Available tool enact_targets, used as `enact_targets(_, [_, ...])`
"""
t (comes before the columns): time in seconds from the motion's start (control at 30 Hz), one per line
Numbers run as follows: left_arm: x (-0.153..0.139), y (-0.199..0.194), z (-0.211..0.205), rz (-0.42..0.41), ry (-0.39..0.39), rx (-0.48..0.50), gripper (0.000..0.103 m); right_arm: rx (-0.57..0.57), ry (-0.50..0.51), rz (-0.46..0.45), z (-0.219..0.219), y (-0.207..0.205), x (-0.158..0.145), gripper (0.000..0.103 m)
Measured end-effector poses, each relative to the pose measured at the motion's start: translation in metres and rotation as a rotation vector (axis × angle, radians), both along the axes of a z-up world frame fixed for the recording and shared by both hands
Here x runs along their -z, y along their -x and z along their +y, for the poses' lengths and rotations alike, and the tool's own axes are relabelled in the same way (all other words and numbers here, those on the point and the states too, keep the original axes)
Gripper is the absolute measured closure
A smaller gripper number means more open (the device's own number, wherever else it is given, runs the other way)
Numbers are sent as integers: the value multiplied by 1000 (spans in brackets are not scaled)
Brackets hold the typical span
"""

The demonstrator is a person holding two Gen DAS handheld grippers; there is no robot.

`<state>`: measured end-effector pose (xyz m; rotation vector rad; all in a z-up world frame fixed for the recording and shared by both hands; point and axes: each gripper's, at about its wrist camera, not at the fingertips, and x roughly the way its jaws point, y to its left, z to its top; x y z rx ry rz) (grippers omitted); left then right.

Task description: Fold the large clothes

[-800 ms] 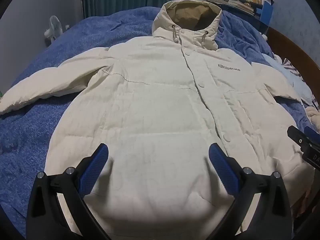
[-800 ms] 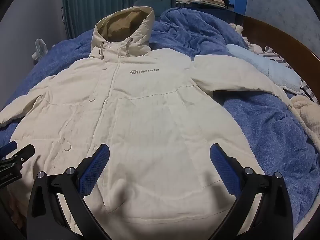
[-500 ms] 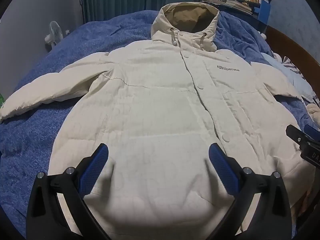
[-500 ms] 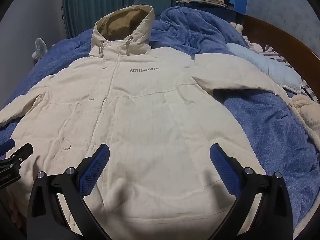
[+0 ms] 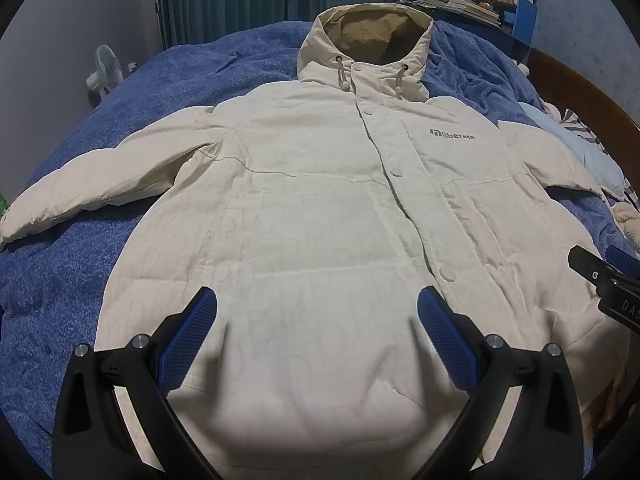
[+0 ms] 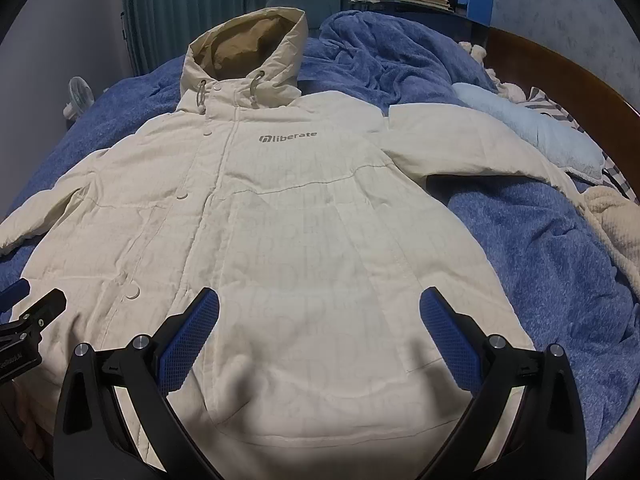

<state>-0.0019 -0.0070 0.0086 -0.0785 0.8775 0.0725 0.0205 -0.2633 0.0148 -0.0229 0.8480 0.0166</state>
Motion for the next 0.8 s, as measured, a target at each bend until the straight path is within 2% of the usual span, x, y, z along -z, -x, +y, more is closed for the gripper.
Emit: enact_targets(0.8, [5,-2,-1,12,7,2,6,2,0,7,-1,-1,3,6])
